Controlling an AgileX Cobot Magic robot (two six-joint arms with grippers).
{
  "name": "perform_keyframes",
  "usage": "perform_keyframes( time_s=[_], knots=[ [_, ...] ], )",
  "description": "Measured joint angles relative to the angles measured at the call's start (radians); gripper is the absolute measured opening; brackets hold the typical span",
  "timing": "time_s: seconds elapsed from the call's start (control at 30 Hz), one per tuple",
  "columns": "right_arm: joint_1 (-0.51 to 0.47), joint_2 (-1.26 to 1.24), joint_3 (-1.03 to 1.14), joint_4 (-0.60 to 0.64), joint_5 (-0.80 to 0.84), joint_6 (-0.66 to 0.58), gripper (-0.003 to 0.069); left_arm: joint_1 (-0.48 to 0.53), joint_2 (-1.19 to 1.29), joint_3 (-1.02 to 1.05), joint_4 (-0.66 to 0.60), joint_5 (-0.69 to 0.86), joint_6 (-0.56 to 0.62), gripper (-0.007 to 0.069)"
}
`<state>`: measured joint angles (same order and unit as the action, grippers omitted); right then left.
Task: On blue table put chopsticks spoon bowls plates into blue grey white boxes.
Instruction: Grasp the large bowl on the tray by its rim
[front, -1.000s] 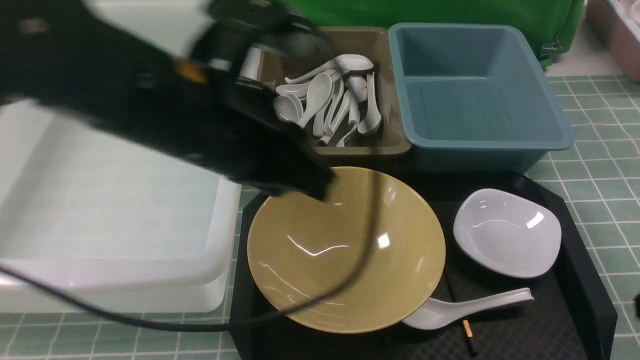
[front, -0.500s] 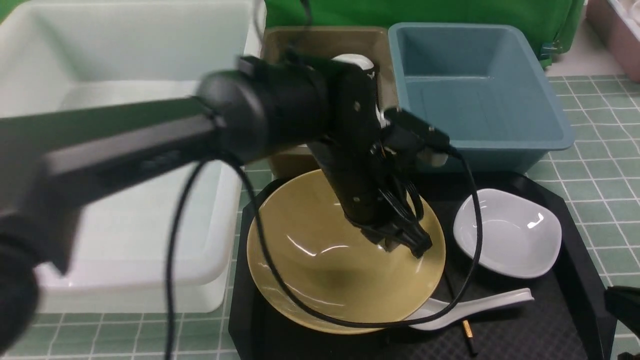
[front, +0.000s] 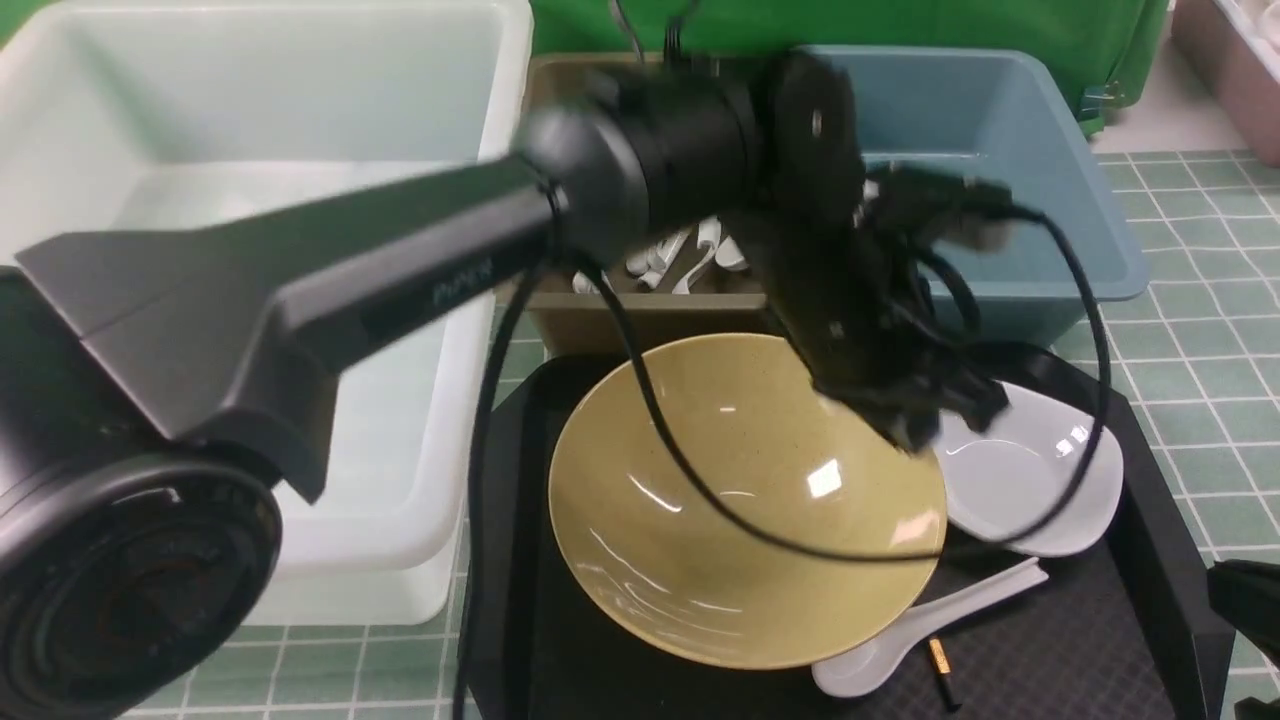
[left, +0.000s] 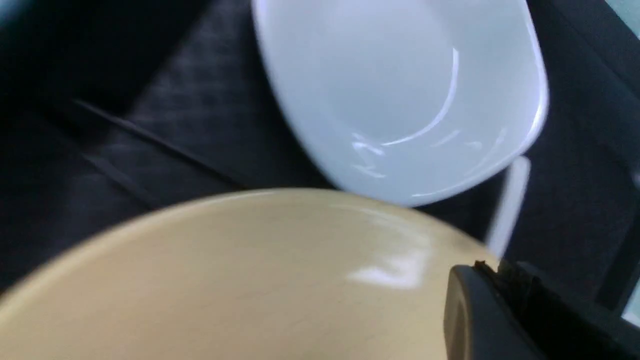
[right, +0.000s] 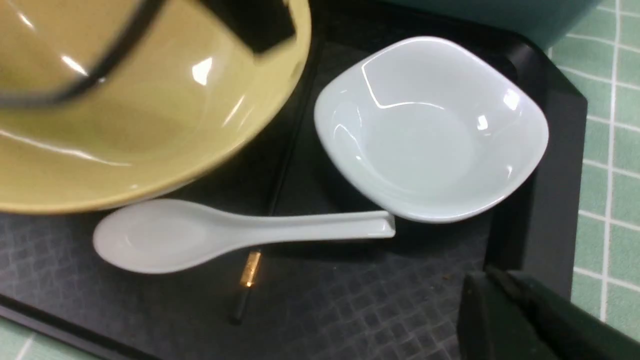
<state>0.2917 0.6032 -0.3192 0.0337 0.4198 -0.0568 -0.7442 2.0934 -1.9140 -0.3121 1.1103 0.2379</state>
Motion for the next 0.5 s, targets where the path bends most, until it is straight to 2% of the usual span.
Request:
perform_keyframes(
  time_s=[0.07, 0.13, 0.23, 0.37, 0.5],
  knots=[
    [0.0, 0.0, 0.0, 0.0, 0.0, -0.001, 0.0047, 0.014, -0.002, -0.044, 0.123, 0.072, -0.05, 0.0105],
    [0.0, 0.0, 0.0, 0.0, 0.0, -0.002, 0.0047, 0.037, -0.007, -0.065, 0.269, 0.107, -0.116, 0.019],
    [0.0, 0.0, 0.0, 0.0, -0.001, -0.003, 0.0048, 0.07, -0.01, -0.069, 0.392, 0.119, -0.193, 0.0304],
    [0.0, 0.0, 0.0, 0.0, -0.003, -0.003, 0.0048, 0.11, -0.011, -0.057, 0.435, 0.123, -0.249, 0.0412],
    [0.0, 0.0, 0.0, 0.0, -0.003, -0.003, 0.0048, 0.125, -0.013, 0.001, 0.436, 0.123, -0.261, 0.0438]
  ],
)
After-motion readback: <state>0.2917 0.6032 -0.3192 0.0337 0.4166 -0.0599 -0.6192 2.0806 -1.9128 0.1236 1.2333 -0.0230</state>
